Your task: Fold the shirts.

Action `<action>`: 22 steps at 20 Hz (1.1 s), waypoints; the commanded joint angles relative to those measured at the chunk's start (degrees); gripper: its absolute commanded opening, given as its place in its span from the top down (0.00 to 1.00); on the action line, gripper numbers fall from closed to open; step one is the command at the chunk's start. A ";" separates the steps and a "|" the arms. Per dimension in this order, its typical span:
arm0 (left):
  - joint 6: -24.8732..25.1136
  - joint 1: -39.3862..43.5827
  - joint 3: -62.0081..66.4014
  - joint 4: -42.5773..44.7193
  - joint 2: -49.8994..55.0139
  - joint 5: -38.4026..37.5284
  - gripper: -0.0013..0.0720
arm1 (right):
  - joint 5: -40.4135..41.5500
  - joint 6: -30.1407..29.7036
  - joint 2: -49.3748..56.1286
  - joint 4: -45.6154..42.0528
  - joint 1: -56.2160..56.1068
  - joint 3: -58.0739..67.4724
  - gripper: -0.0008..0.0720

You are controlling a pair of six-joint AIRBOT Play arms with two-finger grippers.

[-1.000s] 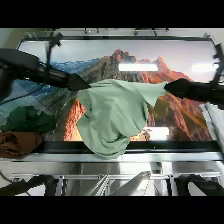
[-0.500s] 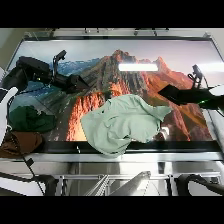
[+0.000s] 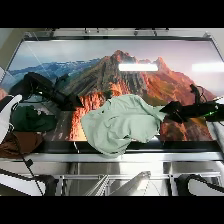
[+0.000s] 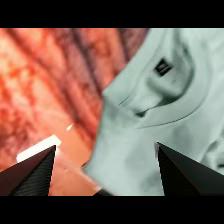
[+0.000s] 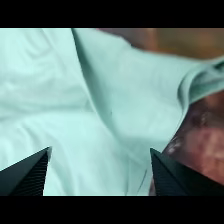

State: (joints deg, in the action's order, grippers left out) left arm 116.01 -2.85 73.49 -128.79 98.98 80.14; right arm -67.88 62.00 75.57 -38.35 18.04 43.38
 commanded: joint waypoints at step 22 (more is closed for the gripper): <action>-0.17 -3.85 -3.58 4.17 -2.19 5.64 0.96 | -9.55 -6.62 -0.63 5.31 11.45 -6.05 0.03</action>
State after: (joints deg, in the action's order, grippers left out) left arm 116.05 -1.78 73.80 -124.51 100.14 87.72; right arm -76.40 54.08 74.98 -27.29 26.24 39.55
